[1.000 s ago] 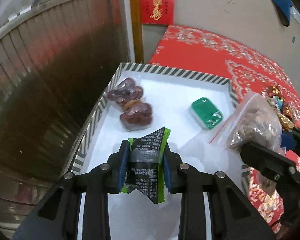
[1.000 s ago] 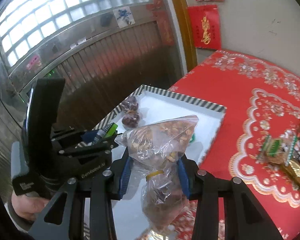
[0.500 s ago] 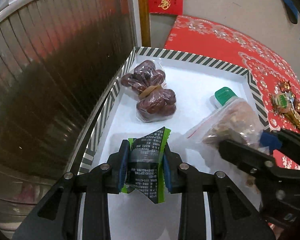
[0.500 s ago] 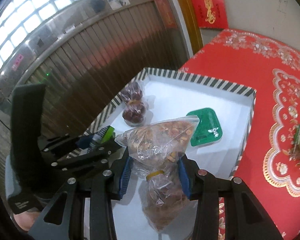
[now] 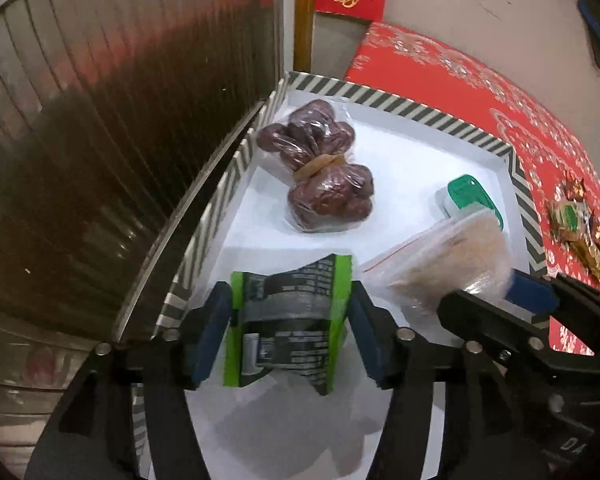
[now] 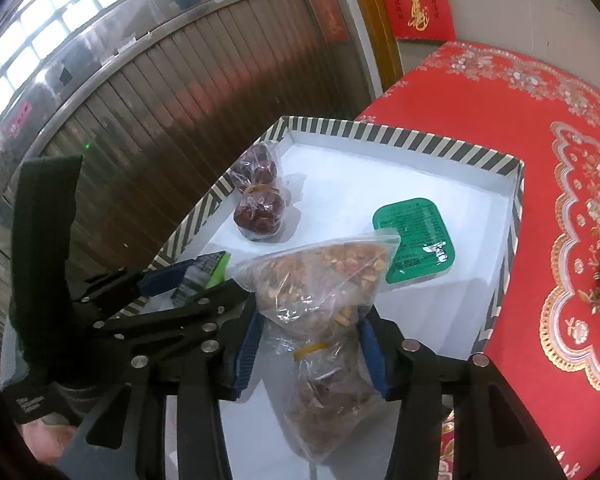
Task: Organize snacks
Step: 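Carry nut bag and black-green snack to the white tray and release, then move both tools back toward the remaining snack pile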
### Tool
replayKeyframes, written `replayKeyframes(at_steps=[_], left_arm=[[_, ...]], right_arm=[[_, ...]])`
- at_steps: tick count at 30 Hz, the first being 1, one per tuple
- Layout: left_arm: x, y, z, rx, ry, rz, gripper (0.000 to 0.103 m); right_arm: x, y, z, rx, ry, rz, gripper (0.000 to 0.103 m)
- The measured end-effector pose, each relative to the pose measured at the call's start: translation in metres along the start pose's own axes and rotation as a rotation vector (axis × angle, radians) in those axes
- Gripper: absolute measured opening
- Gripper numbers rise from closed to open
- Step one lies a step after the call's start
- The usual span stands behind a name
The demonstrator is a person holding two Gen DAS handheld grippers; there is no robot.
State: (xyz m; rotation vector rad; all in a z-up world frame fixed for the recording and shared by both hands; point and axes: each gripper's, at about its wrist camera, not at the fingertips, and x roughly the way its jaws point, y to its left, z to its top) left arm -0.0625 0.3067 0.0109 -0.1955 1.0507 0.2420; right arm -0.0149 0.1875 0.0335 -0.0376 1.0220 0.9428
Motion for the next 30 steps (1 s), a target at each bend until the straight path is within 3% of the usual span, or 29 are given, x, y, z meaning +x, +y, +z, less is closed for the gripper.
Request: replayKeyframes(at_steps=[8,12,17,25,30], left_arm=[[-0.020,-0.004,-0.001,0.015,-0.040,0.013,0.061],[-0.034,-0.011,-0.001,0.020,-0.082,0.028,0.077],[-0.046,-0.023,0.000,0.029,-0.108,0.041,0.077],[-0.050,-0.059,0.001,0.071,-0.114,0.006,0.077],[-0.058,-0.087,0.002,0.103,-0.131,-0.016,0.077]], right_arm=[[-0.021,0.003,0.003,-0.023,-0.045,-0.019,0.056],[-0.041,-0.002,0.000,-0.031,-0.087,-0.033,0.063],[-0.063,-0.013,-0.006,-0.023,-0.124,-0.050,0.064],[-0.097,-0.037,-0.021,-0.003,-0.174,-0.107,0.078],[-0.124,-0.066,-0.037,0.040,-0.203,-0.151,0.078]])
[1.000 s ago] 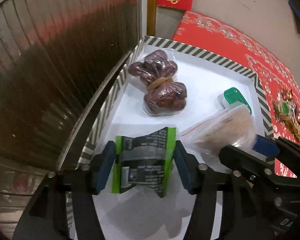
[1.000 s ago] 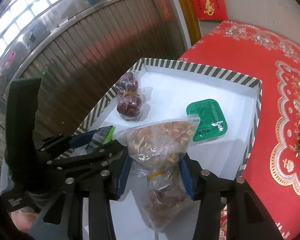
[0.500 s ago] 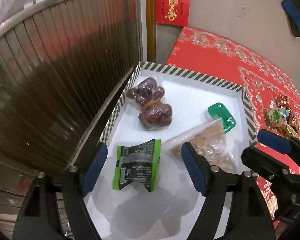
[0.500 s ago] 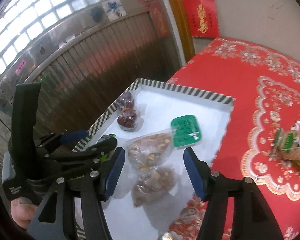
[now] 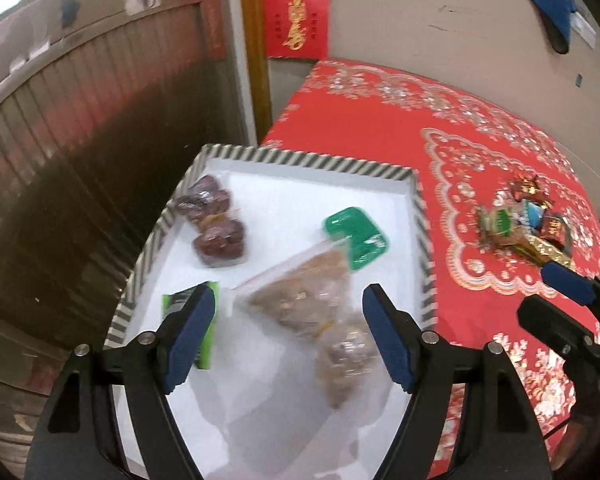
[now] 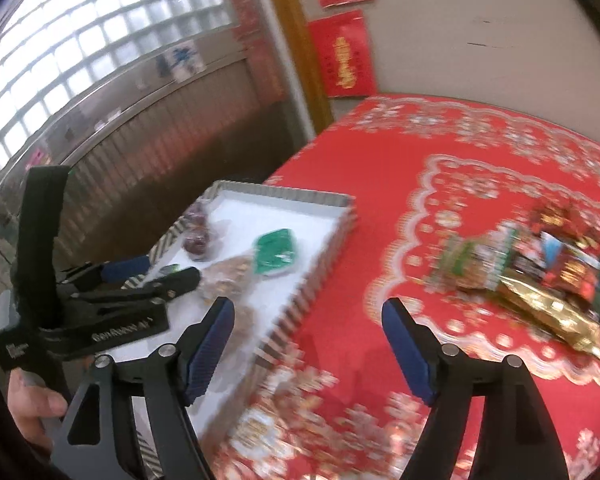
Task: Organize snacks
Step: 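Move both tools back toward the remaining snack pile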
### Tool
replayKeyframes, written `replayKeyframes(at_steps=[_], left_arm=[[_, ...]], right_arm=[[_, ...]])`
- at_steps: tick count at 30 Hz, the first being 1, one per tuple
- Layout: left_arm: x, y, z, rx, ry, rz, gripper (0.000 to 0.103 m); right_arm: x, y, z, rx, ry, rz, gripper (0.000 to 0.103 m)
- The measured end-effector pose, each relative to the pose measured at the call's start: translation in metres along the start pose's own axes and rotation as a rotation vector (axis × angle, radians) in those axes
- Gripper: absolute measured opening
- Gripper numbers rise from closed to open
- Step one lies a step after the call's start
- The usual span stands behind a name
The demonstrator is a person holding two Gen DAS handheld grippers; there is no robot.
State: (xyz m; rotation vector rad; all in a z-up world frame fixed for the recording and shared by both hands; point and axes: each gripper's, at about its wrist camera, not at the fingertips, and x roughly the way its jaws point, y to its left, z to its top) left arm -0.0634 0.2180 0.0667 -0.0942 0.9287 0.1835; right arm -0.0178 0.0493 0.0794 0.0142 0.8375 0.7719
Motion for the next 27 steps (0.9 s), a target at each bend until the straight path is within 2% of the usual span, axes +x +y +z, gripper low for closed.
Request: replayKeyframes(at_steps=[7,16,22,27], left_arm=[[-0.012,-0.040,0.006,0.025,-0.013,-0.079,0.077],[-0.008,-0.108,0.009,0.102,0.028,-0.145,0.077],[-0.007,-0.147,0.009,0.146,0.034,-0.155,0.077],[0.001,-0.171,0.014,0.145,0.060,-0.199,0.077]], right_arm=[[-0.042,-0.066,-0.021,0.076,-0.037,-0.123,0.080],[-0.081,-0.138,-0.051,0.209,-0.062,-0.191,0.080],[-0.096,-0.158,-0.062,0.236,-0.069,-0.208,0.080],[-0.104,-0.172,-0.068,0.260,-0.078,-0.207,0.081]])
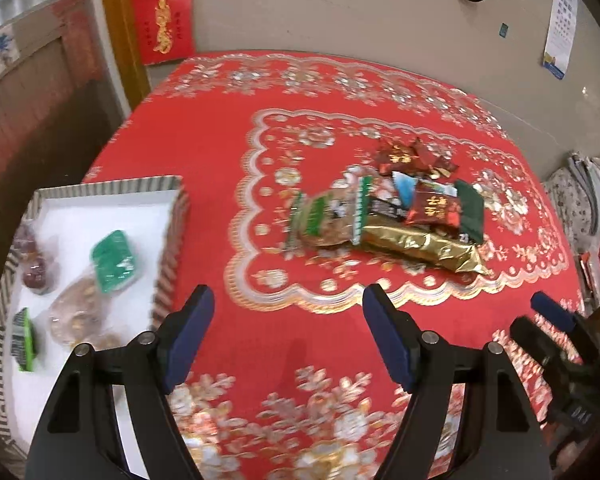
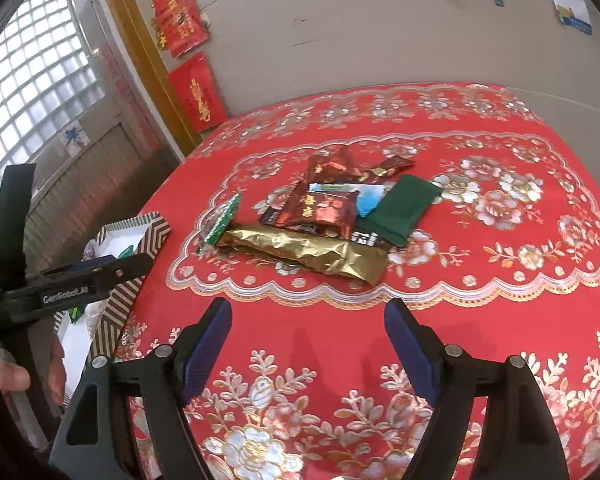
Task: Organize snacks
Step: 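Move both tools back toward the remaining snack pile, then grasp the gold foil bar with the right tool while the left grasps the green-label bread bun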
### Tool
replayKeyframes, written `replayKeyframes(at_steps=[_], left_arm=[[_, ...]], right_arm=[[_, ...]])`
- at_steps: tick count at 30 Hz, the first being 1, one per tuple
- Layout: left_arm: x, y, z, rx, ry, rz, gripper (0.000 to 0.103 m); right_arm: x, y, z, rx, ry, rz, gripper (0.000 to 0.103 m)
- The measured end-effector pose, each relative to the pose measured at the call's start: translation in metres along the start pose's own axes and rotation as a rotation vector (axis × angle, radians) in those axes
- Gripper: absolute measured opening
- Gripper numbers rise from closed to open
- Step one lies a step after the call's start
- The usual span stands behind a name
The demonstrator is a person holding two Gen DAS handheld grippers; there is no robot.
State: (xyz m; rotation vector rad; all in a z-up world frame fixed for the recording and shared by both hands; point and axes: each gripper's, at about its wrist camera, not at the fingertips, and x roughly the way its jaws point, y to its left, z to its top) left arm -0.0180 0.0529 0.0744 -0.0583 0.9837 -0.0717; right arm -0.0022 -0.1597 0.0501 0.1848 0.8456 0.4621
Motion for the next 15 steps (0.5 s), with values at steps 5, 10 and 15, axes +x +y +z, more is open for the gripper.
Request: replayKeyframes(at_steps=[5,10,15], left_arm=[[0.018,-0.017,0.011,0.003,0.013,-0.006,0.077],[0.036,-0.021,0.021,-0.009,0.032,-0.004,0.077],[0.055,-0.022,0.033,-0.022,0.055,-0.017,0.077]], right_arm=[[0.000,-0.012,-0.003,0.019,0.006,0.000,0.081],[-0.001,-0.019,-0.001,0.025,0.004,-0.004,0.081],[0.002,-0.025,0.003,0.033,0.008,-0.008,0.081]])
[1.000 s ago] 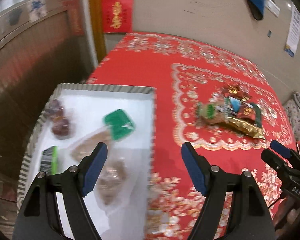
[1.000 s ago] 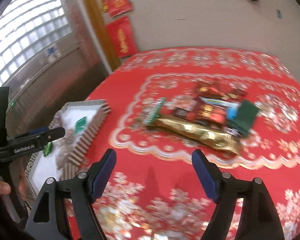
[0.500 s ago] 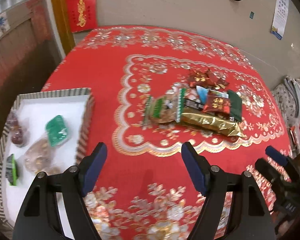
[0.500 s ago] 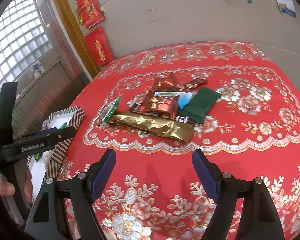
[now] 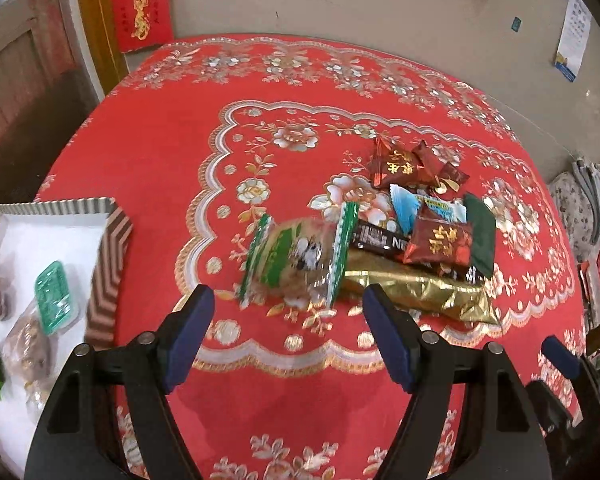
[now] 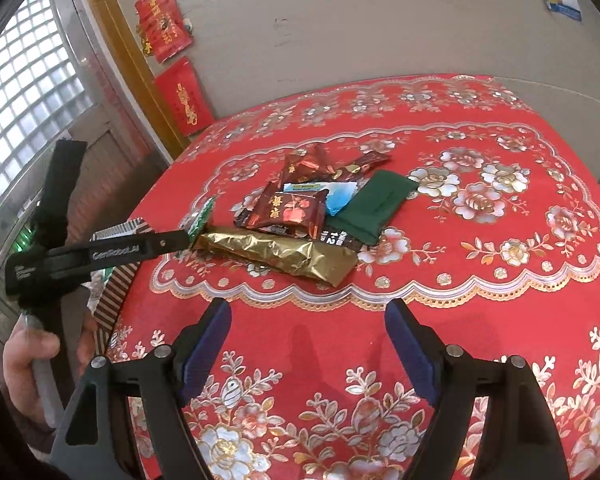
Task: Organize snacks
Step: 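Grasp the gold foil bar with the right tool while the left grasps the green-label bread bun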
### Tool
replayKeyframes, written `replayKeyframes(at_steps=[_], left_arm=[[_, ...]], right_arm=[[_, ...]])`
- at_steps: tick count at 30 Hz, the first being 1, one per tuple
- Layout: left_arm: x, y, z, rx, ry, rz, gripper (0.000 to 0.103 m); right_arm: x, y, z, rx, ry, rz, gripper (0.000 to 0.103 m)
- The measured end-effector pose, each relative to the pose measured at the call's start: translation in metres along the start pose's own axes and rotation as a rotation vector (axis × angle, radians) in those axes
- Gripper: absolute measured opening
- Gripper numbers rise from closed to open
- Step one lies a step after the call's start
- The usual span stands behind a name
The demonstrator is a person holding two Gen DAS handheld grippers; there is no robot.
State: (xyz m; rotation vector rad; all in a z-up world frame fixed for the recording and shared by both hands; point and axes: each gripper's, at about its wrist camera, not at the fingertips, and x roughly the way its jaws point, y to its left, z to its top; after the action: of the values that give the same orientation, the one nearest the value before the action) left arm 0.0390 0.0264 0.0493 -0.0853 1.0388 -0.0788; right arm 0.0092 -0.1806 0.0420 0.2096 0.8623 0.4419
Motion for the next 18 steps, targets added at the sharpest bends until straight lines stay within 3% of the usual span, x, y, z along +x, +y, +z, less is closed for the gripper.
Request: replayKeyframes(at_steps=[6,10,18], left_arm=[[0.020,0.003,0.013,-0.027,0.041,-0.037,0.077],[0.032,0.004,0.018,-0.050,0.080,-0.081,0.077],[0.041,0.010,0.024,-0.077,0.103,-0.068,0.077]], right_arm=[[0.011,0.001,0.005,-0.027,0.015,0.022,0.081],[0.023,0.013,0.012,-0.113,0.035,0.070,0.081],[0.066,0.047,0.032,-0.352,0.107,0.137,0.081]])
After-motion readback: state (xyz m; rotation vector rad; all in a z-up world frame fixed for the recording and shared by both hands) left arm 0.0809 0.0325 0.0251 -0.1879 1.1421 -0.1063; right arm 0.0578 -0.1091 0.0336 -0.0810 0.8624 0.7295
